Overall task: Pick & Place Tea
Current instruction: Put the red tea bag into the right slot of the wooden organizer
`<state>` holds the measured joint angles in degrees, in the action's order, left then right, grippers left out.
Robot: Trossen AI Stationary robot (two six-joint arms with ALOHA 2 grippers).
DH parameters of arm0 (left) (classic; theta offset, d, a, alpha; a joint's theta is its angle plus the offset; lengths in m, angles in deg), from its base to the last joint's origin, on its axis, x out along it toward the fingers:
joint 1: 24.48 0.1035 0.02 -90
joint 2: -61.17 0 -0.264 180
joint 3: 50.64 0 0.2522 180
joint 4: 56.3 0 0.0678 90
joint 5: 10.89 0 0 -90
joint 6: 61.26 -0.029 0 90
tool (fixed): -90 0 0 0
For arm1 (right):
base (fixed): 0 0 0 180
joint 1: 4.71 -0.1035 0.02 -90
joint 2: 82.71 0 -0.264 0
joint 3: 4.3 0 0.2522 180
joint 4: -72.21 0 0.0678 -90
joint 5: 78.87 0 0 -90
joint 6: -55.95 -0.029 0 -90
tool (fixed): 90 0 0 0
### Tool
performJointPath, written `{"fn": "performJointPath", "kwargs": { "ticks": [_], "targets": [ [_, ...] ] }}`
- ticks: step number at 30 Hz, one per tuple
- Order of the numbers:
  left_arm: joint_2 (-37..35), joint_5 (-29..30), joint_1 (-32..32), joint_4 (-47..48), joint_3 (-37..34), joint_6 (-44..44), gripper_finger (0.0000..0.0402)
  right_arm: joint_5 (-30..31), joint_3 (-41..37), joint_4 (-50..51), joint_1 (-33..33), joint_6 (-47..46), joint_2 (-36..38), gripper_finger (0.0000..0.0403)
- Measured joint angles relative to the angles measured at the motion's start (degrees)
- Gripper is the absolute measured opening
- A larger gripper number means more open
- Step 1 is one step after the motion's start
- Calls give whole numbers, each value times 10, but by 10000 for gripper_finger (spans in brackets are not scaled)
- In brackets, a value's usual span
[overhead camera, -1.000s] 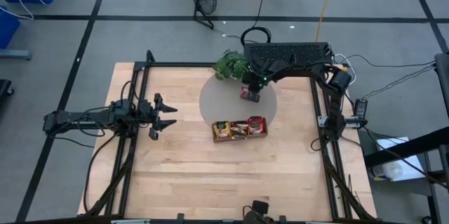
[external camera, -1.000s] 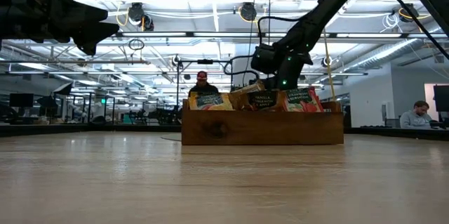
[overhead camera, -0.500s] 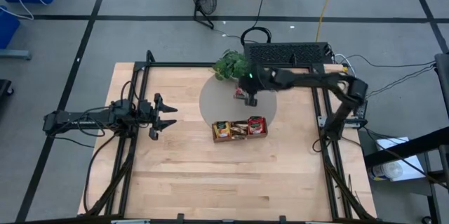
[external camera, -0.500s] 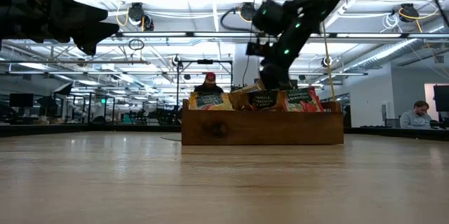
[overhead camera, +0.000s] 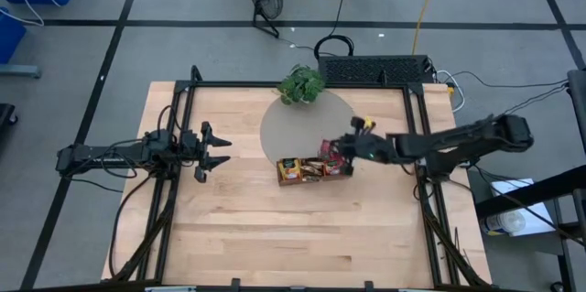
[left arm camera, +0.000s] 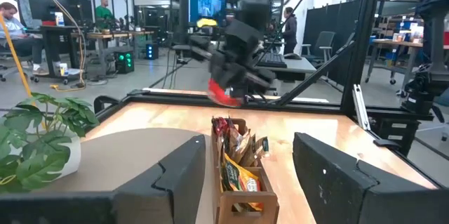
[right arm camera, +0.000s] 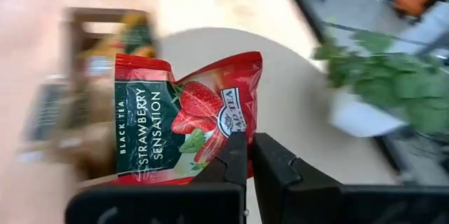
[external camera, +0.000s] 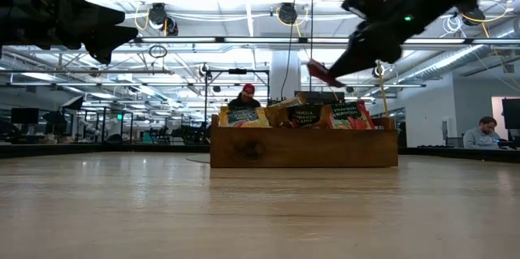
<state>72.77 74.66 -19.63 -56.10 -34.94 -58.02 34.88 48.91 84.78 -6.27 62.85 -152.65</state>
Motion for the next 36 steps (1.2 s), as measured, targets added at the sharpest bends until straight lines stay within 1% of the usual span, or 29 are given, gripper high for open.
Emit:
{"fn": "performJointPath", "kwargs": {
  "ticks": [5, 6, 7, 10, 13, 15, 16, 19, 22, 25, 27, 28, 30, 34, 36],
  "targets": [
    [0, 0, 0, 0, 0, 0, 214, 5, -42, -53, -74, -32, 12, 0],
    [0, 0, 0, 0, 0, 0, 214, 11, -46, -55, -87, -37, 8, 0],
    [0, 0, 0, 0, 0, 0, 214, 31, -48, -55, -101, -44, 0, 0],
    [0, 0, 0, 0, 0, 0, 214, 133, -53, -54, -141, -50, -26, 0],
    [0, 0, 0, 0, 0, 0, 214, 262, -52, -71, -176, -50, -71, 0],
    [0, 0, 0, 0, 0, 0, 214, 348, -52, -104, -197, -40, -111, 0],
    [0, 0, 0, 0, 0, 0, 214, 381, -52, -130, -206, -19, -134, 0],
    [0, 0, 0, 0, 0, 0, 214, 454, -41, -218, -228, 92, -204, 0],
    [0, 0, 0, 0, 0, 0, 214, 562, -12, -338, -257, 200, -277, 0],
    [0, 0, 0, 0, 0, 0, 214, 650, 16, -416, -292, 314, -341, 0],
    [0, 0, 0, 0, 0, 0, 214, 660, 28, -444, -311, 370, -367, 0],
    [0, 0, 0, 0, 0, 0, 214, 662, 30, -455, -321, 379, -377, 0],
    [0, 0, 0, 0, 0, 0, 214, 662, 35, -474, -332, 369, -394, 0],
    [0, 0, 0, 0, 0, 0, 214, 663, 27, -468, -341, 320, -402, 0],
    [0, 0, 0, 0, 0, 0, 214, 663, 20, -462, -337, 315, -402, 0]
  ]
}}
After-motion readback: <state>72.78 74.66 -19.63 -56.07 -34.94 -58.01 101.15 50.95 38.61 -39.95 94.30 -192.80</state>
